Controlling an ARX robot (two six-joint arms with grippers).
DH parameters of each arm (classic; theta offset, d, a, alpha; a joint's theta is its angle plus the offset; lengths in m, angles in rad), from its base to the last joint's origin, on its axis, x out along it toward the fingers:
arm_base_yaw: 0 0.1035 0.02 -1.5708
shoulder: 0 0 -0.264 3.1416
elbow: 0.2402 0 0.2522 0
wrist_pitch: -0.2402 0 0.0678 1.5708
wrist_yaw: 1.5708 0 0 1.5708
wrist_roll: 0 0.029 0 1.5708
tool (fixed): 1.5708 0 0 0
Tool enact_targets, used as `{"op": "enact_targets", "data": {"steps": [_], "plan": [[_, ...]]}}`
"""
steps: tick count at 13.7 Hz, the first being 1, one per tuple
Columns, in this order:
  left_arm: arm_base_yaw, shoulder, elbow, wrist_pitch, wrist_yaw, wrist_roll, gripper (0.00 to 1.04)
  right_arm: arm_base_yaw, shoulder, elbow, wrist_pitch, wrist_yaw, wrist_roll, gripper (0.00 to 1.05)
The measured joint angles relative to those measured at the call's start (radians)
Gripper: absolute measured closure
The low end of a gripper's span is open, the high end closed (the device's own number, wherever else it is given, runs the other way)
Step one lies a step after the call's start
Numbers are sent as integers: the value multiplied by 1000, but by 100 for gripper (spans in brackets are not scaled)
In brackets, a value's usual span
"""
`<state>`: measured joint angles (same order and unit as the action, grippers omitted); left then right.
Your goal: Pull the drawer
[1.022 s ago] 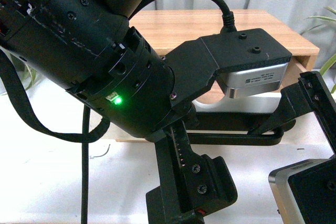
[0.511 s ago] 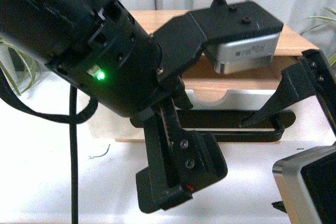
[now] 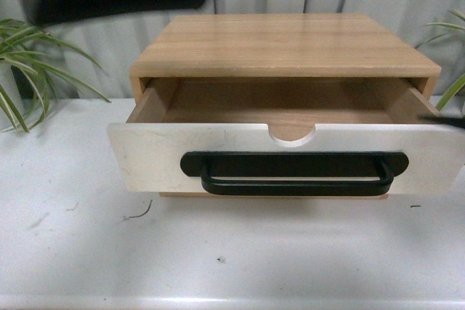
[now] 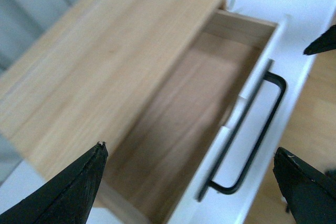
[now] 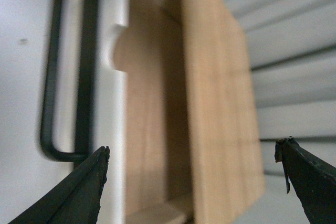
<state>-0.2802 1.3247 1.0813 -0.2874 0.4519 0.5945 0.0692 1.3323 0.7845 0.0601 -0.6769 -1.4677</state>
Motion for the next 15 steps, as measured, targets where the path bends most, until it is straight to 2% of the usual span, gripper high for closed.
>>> {"op": "enact_targets", "data": {"steps": [1,3,4,6,7,8,9,11,12,15], "plan": [[134,-98,-65,158,4,-142,7,-65,-2,-21,214,40,210,6],[328,-205,-170,334,-111,-343,7,-172,24,-54,462,206,568,6],[429,-243,-227,358,-206,-414,7,-234,18,-62,496,269,769,6],[616,-276,-301,406,-317,-545,7,-321,-52,-134,502,301,1110,6],[720,-320,-327,389,-348,-607,7,-377,-115,-171,496,301,1309,6],[843,-388,-377,468,-272,-639,11,-416,-199,-219,499,312,1452,8],[826,-465,-476,586,-57,-621,28,-408,-287,-296,515,352,1454,24],[782,-505,-532,600,3,-615,35,-387,-330,-341,503,360,1454,31],[734,-535,-585,604,15,-612,42,-373,-362,-376,493,362,1454,36],[618,-662,-759,626,-121,-609,78,-313,-596,-526,401,432,1454,75]]}}
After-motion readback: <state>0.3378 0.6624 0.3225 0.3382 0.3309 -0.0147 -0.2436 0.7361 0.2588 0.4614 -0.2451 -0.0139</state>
